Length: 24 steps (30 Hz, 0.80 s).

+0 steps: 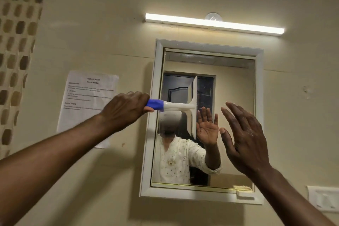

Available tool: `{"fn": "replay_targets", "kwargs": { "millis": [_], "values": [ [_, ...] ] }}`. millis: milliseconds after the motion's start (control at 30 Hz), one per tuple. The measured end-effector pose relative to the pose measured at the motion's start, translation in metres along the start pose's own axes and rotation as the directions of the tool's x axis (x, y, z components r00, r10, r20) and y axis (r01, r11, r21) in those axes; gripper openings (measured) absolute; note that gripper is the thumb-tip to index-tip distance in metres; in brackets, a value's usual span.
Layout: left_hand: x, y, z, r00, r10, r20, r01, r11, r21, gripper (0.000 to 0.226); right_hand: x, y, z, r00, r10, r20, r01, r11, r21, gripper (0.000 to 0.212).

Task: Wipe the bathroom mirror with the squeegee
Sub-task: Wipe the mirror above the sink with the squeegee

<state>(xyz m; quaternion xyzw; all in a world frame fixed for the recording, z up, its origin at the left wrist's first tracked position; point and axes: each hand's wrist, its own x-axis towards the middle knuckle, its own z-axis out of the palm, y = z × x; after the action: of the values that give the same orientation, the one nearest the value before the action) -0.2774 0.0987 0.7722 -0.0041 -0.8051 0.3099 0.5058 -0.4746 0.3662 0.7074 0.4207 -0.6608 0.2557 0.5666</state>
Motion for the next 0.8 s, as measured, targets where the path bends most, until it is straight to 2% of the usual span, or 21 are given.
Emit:
{"fn": "replay_targets", "kwargs": {
  "millis": [200, 333, 500, 667, 800],
  "values": [
    [0.042, 0.068, 0.036, 0.996, 0.048, 0.075, -0.050, 0.998, 0.024, 0.043, -0.033, 0.044, -0.021, 0.994, 0.104, 0.022, -0.102, 0.993, -0.057, 0.058],
    [0.064, 0.108, 0.044, 0.996, 0.089, 0.028, -0.088, 0.995, -0.042, 0.075, -0.049, 0.073, -0.034, 0.982, 0.185, 0.037, -0.182, 0.980, -0.086, 0.067],
    [0.081, 0.142, 0.059, 0.992, 0.080, 0.095, -0.066, 0.988, -0.139, 0.052, -0.067, 0.097, -0.042, 0.973, 0.228, 0.040, -0.224, 0.970, -0.094, 0.065],
    [0.087, 0.157, 0.072, 0.992, 0.077, 0.103, -0.067, 0.993, -0.098, 0.054, -0.076, 0.112, -0.041, 0.969, 0.242, 0.049, -0.237, 0.967, -0.095, 0.059],
    [0.086, 0.162, 0.080, 0.993, 0.081, 0.089, -0.070, 0.990, -0.122, 0.044, -0.078, 0.119, -0.036, 0.971, 0.233, 0.047, -0.229, 0.970, -0.076, 0.057]
  ]
}}
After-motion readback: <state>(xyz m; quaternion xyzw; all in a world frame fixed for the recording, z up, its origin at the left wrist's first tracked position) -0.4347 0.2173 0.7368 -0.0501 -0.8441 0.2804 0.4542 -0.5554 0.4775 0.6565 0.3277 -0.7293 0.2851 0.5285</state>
